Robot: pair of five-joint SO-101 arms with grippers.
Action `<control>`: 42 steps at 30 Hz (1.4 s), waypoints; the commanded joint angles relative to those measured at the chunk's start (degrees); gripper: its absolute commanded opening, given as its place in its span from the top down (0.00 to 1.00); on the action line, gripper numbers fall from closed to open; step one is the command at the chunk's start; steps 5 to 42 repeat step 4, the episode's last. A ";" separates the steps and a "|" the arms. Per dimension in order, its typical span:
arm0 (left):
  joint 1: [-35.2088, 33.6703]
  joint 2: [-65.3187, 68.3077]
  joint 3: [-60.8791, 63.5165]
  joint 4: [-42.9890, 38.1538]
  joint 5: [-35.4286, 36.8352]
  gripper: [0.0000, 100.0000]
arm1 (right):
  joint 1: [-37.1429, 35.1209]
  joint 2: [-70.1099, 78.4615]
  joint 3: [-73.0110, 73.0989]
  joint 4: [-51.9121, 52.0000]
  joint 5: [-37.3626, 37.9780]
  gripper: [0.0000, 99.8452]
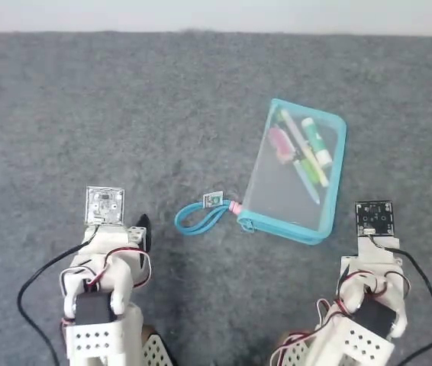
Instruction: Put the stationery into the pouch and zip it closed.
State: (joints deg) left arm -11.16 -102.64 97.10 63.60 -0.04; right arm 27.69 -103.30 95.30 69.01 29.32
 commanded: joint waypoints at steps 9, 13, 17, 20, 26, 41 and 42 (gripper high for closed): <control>0.26 -0.53 -0.57 0.18 0.62 0.84 | 0.48 -0.66 1.14 0.31 0.53 0.96; 0.26 -0.53 -0.57 0.18 0.62 0.84 | 0.48 -0.66 1.14 0.31 0.53 0.96; 0.26 -0.53 -0.57 0.18 0.62 0.84 | 0.48 -0.66 1.14 0.31 0.53 0.96; 0.26 -0.53 -0.57 0.18 0.62 0.84 | 0.48 -0.66 1.14 0.31 0.53 0.96; 0.26 -0.53 -0.57 0.18 0.62 0.84 | 0.48 -0.66 1.14 0.31 0.53 0.96; 0.26 -0.53 -0.57 0.18 0.62 0.84 | 0.48 -0.66 1.14 0.31 0.53 0.96; 0.26 -0.53 -0.57 0.18 0.62 0.84 | 0.48 -0.66 1.14 0.31 0.53 0.96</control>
